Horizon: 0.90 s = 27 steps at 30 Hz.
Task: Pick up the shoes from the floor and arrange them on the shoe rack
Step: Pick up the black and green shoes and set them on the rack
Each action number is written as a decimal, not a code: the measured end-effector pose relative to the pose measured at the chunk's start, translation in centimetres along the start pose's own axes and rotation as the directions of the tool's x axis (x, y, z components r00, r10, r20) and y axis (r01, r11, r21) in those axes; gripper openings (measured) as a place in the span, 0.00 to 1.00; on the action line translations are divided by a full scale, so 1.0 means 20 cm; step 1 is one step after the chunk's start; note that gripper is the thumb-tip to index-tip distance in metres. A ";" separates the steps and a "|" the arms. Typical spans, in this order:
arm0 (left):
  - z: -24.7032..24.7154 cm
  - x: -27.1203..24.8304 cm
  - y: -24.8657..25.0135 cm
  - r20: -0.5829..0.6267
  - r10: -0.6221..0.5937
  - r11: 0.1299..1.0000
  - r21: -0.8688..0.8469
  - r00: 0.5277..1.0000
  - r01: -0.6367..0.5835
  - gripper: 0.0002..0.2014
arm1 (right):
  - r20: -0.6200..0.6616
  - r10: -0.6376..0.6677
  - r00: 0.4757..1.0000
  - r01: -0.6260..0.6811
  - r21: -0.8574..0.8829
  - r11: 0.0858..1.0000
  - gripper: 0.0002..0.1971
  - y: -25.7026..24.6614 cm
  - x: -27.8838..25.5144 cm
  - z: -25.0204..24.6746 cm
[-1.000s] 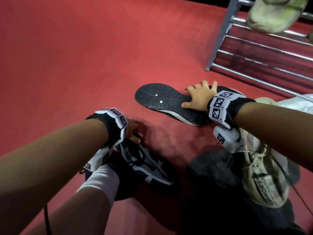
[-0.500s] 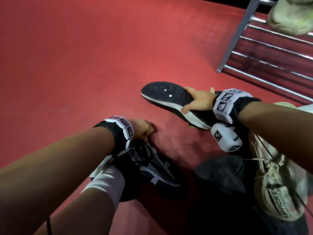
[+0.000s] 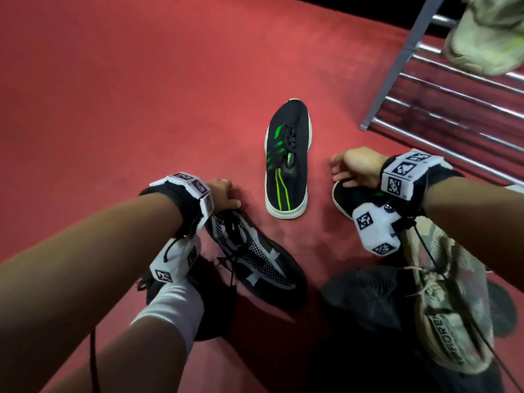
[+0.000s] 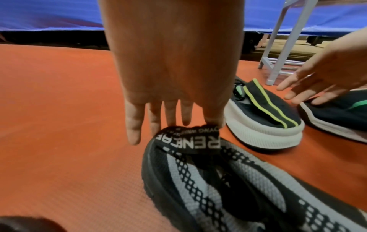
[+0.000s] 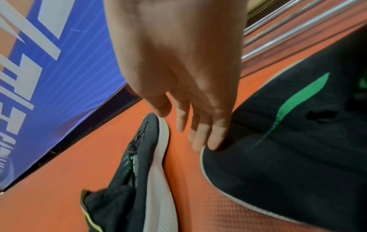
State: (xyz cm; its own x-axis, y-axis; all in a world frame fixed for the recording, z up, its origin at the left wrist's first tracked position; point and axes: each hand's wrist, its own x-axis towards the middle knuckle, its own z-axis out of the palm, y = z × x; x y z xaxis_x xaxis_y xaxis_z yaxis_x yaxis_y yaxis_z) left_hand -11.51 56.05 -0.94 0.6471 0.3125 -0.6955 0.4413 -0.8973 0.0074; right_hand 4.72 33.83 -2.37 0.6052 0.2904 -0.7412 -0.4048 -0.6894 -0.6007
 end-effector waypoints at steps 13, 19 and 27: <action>-0.11 0.02 0.64 -0.181 -0.106 0.829 -0.559 0.978 -0.014 0.44 | -0.088 -0.141 0.986 0.084 -0.465 0.881 0.14 0.15 -0.22 -0.39; -0.10 0.09 0.57 -0.092 -0.206 0.873 -0.466 0.974 0.141 0.49 | -0.001 -0.097 0.995 0.074 -0.632 0.771 0.27 0.14 -0.14 -0.29; -0.01 0.07 0.57 -0.091 -0.173 0.904 -0.409 0.981 0.121 0.42 | 0.035 -0.170 0.985 0.132 -0.785 0.605 0.15 0.18 -0.01 -0.30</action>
State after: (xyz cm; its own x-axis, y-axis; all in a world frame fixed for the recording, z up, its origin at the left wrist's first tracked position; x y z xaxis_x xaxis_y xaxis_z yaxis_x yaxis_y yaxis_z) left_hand -5.37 46.25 -1.59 0.6149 0.4896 -0.6182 0.7320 -0.6460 0.2165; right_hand 7.32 27.35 -2.58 0.6409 0.4261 -0.6385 0.3735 -0.8998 -0.2256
